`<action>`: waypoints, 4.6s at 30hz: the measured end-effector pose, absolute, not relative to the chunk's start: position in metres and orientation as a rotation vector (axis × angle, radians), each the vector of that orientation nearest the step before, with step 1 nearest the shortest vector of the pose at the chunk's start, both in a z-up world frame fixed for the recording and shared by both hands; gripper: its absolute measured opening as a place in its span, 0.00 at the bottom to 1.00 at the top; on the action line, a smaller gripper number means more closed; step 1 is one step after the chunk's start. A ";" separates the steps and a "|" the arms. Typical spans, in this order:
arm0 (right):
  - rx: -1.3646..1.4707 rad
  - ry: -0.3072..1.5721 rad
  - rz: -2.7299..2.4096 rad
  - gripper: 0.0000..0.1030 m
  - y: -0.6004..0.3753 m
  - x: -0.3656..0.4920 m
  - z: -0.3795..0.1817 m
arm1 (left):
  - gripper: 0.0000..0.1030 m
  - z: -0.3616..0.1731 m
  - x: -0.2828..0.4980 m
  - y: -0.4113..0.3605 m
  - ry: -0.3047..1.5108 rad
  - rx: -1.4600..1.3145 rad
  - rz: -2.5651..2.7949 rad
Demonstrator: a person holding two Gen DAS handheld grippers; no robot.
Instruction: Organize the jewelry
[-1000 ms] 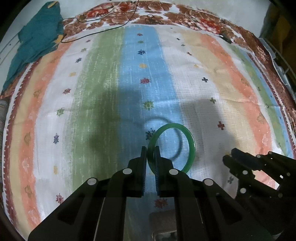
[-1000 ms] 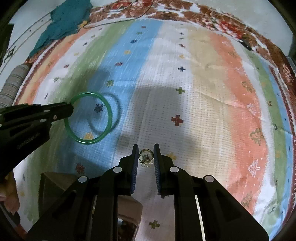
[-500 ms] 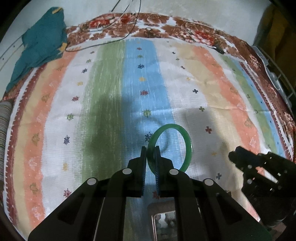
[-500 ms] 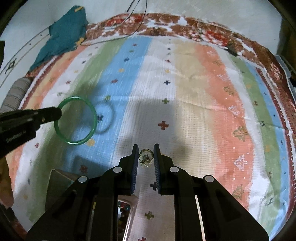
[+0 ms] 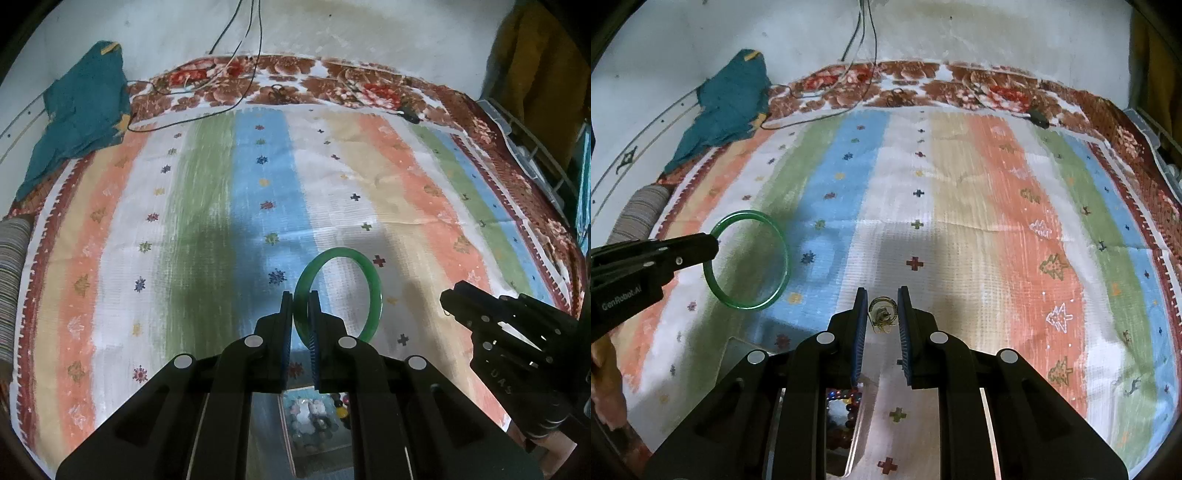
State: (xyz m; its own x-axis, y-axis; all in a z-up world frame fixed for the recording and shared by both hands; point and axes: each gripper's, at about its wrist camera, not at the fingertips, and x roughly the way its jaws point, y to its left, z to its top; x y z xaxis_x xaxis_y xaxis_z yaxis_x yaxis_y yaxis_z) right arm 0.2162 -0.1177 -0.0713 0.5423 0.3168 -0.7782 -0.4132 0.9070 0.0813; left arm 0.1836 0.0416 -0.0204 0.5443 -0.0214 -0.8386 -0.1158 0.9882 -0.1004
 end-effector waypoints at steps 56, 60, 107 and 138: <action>-0.168 0.852 0.513 0.58 -0.135 0.139 -0.066 | 0.46 -0.012 0.090 0.034 1.020 -0.143 0.064; -0.137 0.857 0.514 0.61 -0.143 0.136 -0.064 | 0.58 -0.012 0.081 0.029 1.022 -0.127 0.063; -0.099 0.790 0.543 0.90 -0.187 0.064 -0.050 | 0.94 0.006 0.014 -0.009 0.846 -0.039 0.054; -0.075 0.773 0.552 0.94 -0.195 0.062 -0.047 | 0.94 0.006 0.013 -0.012 0.860 -0.038 0.056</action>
State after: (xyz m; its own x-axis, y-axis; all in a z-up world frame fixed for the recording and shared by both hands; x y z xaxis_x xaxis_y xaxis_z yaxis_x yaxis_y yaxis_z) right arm 0.0619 -0.1954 -0.0466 0.5818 0.4455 -0.6805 -0.4993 0.8561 0.1335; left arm 0.0131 -0.0122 0.0061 0.6508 0.0336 -0.7585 -0.0647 0.9978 -0.0113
